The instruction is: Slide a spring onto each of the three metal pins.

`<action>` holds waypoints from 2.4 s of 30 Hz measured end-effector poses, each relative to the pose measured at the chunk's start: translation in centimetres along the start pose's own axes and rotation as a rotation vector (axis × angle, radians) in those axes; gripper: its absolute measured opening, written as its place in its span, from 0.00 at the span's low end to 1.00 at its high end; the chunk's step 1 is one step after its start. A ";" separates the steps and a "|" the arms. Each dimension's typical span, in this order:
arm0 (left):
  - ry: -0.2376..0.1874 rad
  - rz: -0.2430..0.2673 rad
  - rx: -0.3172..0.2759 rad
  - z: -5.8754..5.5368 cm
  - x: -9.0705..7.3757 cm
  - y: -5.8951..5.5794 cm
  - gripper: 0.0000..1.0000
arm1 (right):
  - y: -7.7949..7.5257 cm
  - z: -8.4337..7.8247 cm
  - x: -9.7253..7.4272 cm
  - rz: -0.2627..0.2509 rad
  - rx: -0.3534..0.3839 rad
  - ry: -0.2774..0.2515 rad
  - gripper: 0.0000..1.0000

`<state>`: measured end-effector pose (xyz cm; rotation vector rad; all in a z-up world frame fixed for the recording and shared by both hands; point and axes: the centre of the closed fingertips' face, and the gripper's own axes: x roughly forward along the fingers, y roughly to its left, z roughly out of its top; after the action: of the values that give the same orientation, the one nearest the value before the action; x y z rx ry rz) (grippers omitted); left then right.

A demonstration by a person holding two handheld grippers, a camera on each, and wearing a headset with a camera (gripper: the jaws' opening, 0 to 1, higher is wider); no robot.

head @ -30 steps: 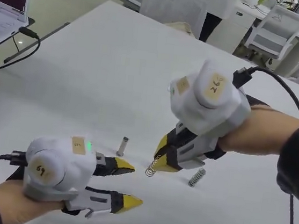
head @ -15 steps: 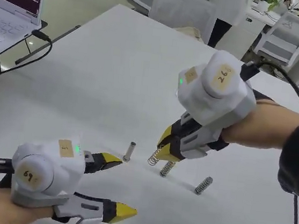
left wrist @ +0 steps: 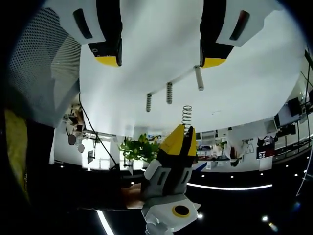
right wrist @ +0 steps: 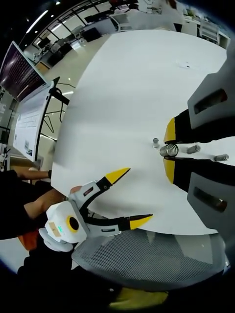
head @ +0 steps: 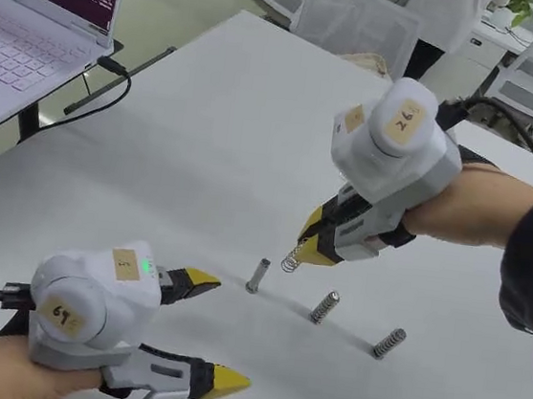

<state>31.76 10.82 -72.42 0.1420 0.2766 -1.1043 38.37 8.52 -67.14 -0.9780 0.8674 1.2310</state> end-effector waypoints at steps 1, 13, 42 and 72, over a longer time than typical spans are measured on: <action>0.001 0.000 0.002 0.0 -0.1 0.1 0.61 | -0.2 0.1 0.2 0.001 0.001 0.000 0.07; 0.004 0.013 0.008 -0.3 0.2 1.0 0.62 | -1.3 0.1 2.0 0.012 -0.007 0.017 0.07; -0.003 0.043 -0.029 -0.9 -0.3 2.0 0.66 | -1.8 -0.2 3.9 0.040 -0.014 0.047 0.07; 0.008 0.041 -0.042 -1.5 -0.4 2.1 0.62 | -1.3 -1.2 6.4 0.075 -0.004 0.072 0.07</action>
<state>33.28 12.51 -73.80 0.1145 0.3022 -1.0564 40.56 9.49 -73.31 -1.0056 0.9664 1.2678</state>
